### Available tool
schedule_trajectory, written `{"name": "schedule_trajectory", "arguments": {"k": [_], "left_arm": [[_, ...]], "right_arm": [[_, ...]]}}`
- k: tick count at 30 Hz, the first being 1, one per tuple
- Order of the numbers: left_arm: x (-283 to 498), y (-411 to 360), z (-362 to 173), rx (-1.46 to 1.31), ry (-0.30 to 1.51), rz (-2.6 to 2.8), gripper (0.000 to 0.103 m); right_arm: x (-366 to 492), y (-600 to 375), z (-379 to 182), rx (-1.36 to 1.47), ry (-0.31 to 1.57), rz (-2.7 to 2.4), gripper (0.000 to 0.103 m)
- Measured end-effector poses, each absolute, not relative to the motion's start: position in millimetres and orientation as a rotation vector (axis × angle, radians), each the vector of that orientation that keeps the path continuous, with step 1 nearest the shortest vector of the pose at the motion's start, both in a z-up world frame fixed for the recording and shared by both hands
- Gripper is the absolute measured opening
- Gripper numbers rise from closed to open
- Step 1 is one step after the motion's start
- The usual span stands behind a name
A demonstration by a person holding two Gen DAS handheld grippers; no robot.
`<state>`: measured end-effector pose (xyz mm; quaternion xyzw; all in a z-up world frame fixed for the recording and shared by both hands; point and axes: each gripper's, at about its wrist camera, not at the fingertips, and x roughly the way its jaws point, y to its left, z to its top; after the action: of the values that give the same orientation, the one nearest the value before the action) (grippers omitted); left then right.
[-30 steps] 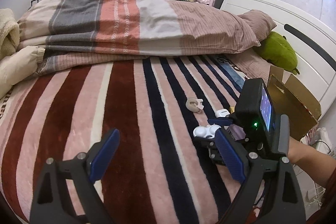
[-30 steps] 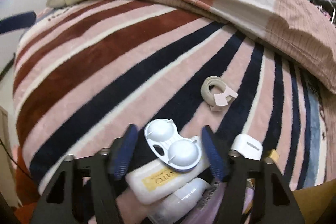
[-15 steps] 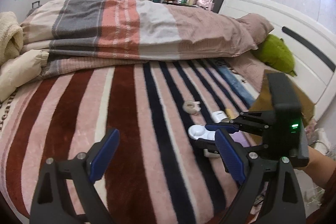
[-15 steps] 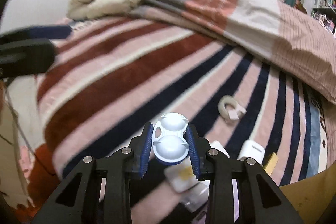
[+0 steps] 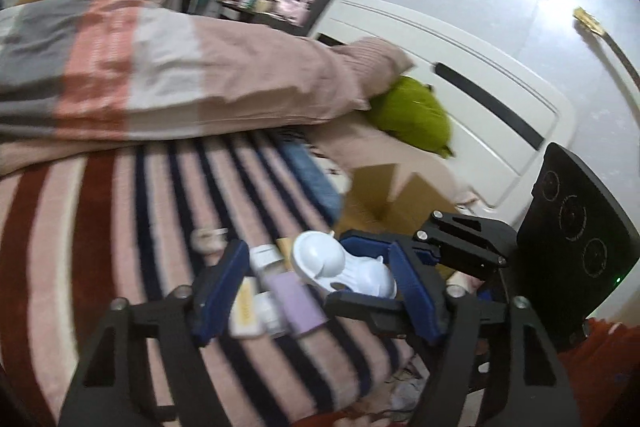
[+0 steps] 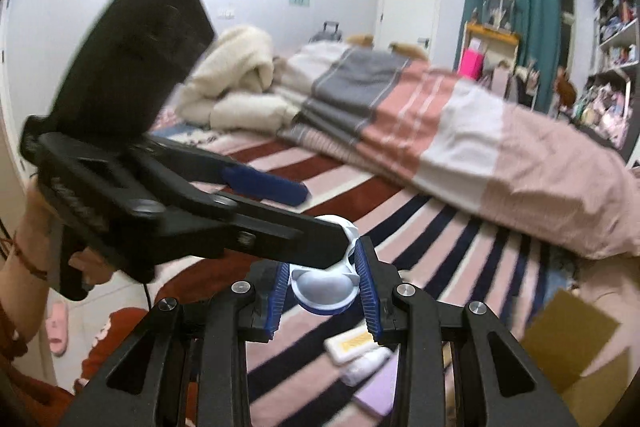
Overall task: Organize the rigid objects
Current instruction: 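Move the lens case into the box and release it from the right gripper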
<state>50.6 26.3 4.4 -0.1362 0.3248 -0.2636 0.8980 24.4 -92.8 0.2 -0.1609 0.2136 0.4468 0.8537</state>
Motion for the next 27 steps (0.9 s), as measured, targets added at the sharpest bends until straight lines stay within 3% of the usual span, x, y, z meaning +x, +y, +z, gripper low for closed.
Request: {"name": "schedule_trajectory", "arguments": {"k": [5, 20, 22, 23, 24, 25, 26, 27], "left_arm": [[74.2, -28.5, 17.6, -0.272, 0.693, -0.679, 0.046], [148.0, -144.4, -3.7, -0.186, 0.837, -0.760, 0.045], [151.9, -149.0, -6.5, -0.166, 0.852, -0.741, 0.050], [152.9, -149.8, -7.0, -0.155, 0.856, -0.725, 0.063], [152.3, -149.0, -6.4, -0.142, 0.850, -0.702, 0.075], [151.4, -147.4, -5.7, -0.134, 0.841, -0.690, 0.078], [150.1, -145.1, -4.9, -0.130, 0.835, -0.682, 0.078], [148.0, -140.8, -3.8, -0.129, 0.833, -0.674, 0.078]], "right_arm": [[28.3, -142.0, 13.7, -0.311, 0.387, 0.870, 0.028], [85.1, -255.9, -6.5, -0.216, 0.527, 0.718, 0.028], [91.1, -259.8, -9.6, -0.211, 0.564, 0.707, 0.028], [94.2, -260.5, -11.3, -0.206, 0.586, 0.700, 0.029], [97.9, -260.4, -12.7, -0.205, 0.612, 0.693, 0.038], [99.9, -261.4, -13.8, -0.204, 0.629, 0.685, 0.047], [99.5, -262.0, -14.4, -0.206, 0.643, 0.676, 0.066], [99.0, -261.8, -14.3, -0.212, 0.647, 0.670, 0.070]]}}
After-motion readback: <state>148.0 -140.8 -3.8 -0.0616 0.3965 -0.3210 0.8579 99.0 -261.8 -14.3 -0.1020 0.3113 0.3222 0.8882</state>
